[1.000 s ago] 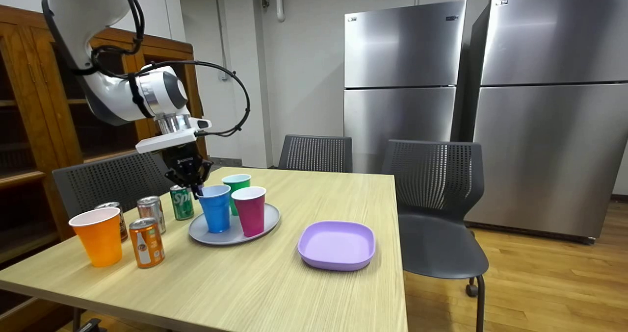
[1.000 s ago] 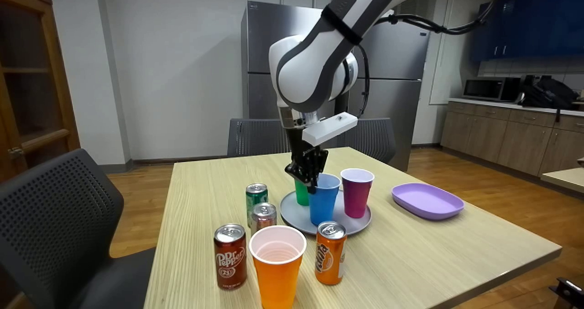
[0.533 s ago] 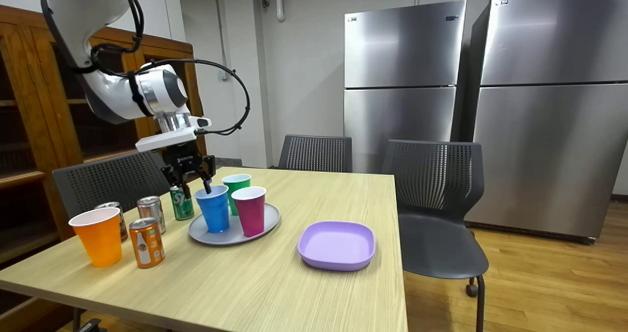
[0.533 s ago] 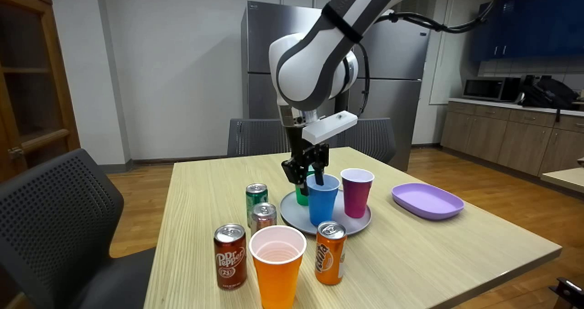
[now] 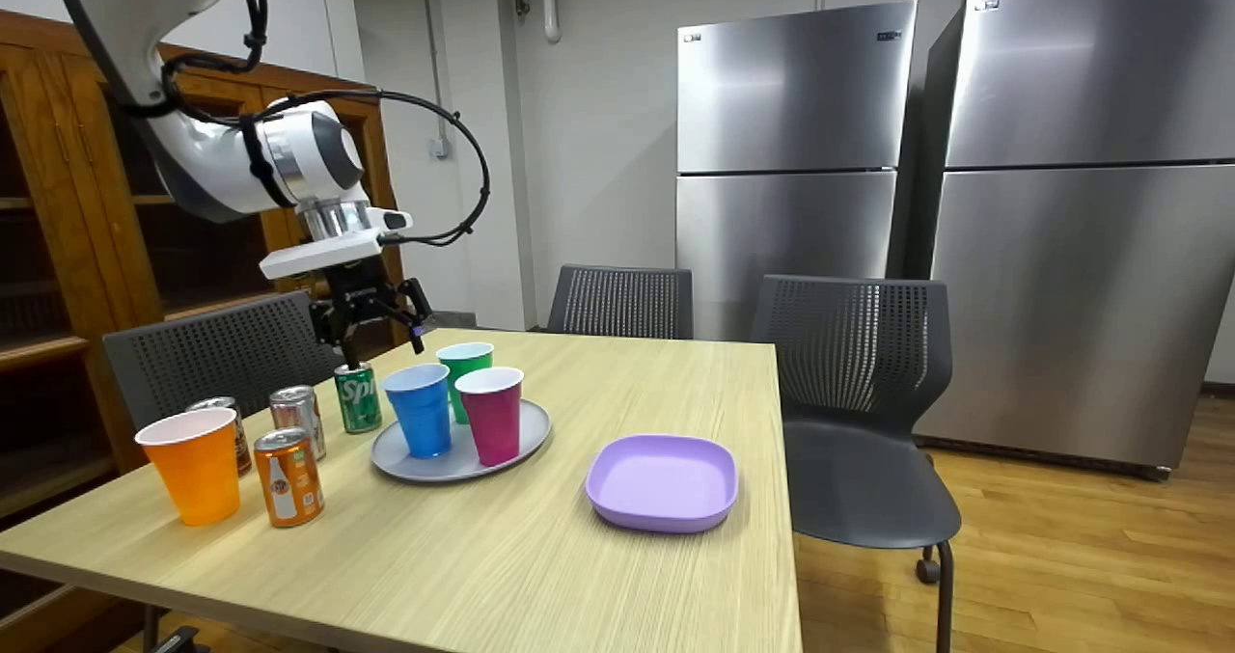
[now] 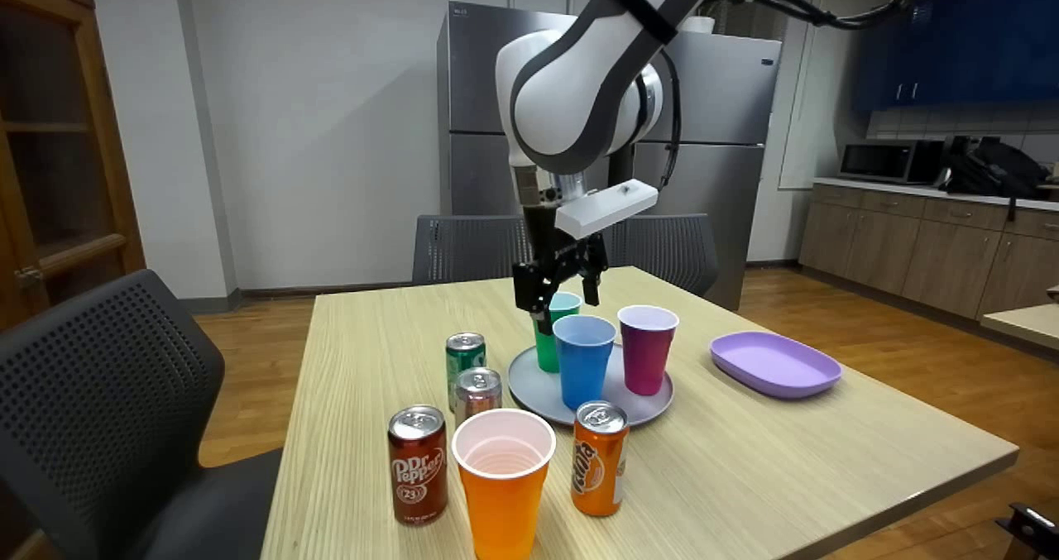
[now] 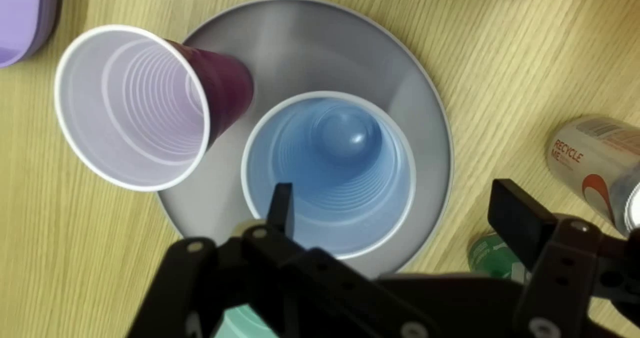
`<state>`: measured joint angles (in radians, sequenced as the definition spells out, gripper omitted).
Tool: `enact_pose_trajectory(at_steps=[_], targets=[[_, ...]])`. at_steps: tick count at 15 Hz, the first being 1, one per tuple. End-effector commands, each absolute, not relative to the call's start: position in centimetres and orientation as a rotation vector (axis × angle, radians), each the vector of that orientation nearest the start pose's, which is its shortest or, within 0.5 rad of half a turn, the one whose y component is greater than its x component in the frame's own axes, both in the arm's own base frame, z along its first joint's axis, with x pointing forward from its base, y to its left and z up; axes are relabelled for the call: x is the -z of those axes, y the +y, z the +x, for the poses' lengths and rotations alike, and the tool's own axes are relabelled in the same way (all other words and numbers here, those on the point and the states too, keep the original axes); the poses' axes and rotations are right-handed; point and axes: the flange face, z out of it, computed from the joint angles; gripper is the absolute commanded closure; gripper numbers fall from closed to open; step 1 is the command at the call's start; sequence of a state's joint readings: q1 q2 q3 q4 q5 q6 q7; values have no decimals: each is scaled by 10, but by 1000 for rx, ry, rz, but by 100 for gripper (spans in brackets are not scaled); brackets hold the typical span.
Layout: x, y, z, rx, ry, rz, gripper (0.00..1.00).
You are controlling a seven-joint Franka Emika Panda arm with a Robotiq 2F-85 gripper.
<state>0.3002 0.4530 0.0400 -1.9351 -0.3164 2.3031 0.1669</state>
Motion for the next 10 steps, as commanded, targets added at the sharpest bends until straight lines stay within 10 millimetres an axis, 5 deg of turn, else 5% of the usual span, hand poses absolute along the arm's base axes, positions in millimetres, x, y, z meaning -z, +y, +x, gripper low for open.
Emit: enact_pose_trajectory(at_steps=[1,10], targets=[[-271,187,563,15,-637,-3308,0],[-324,179,520,115,-648,-3289,0]])
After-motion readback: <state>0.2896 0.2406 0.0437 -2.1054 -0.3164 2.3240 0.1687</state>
